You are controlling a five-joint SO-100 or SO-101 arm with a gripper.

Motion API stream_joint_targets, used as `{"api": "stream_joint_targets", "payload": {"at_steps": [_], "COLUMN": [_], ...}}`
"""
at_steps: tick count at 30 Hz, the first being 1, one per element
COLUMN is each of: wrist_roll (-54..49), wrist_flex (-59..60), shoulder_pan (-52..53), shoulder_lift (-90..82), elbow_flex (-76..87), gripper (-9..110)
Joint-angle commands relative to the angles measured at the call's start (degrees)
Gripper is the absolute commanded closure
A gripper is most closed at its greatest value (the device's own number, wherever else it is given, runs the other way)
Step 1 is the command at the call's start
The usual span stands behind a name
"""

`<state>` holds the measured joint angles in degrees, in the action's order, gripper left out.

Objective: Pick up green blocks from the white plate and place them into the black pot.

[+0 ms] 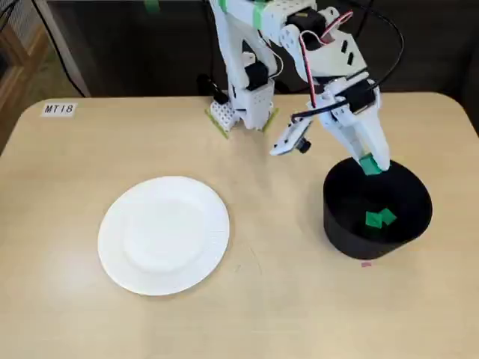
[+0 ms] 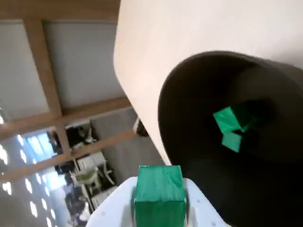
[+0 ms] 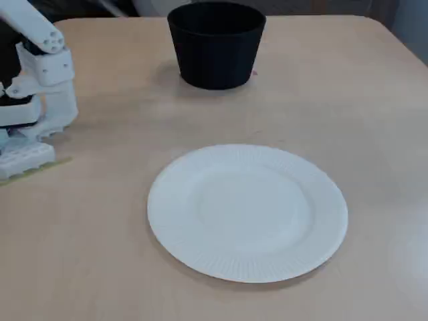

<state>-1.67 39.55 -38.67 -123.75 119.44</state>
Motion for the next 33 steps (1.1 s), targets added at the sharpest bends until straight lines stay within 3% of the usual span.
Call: {"api": "stream_joint_targets", "payload": {"at_steps": [1,13,14,18,20,24,26,27,30,33], "wrist_roll": [-0.6,-1.8,-1.9,-3.9,-4.5,-4.8,-4.8,-4.8,-5.4,-5.6], "wrist_flex": [-0.5,-5.4,-5.4,-4.7,-4.0,-3.1,-2.5,-1.7,4.7,16.5], "shoulder_pan": [-2.3,-1.6,-1.3,-1.2,-1.2,-0.6,0.1,0.5,3.3,8.5], "shoulder_lift": [1.7,10.6,10.6,10.7,10.7,10.5,9.9,9.4,6.4,3.3], "elbow_flex": [-0.2,-1.1,-1.1,-1.1,-1.2,-1.4,-1.8,-2.4,-6.4,-14.3], "gripper": [104,104,102,70,60,55,59,67,104,104]}}
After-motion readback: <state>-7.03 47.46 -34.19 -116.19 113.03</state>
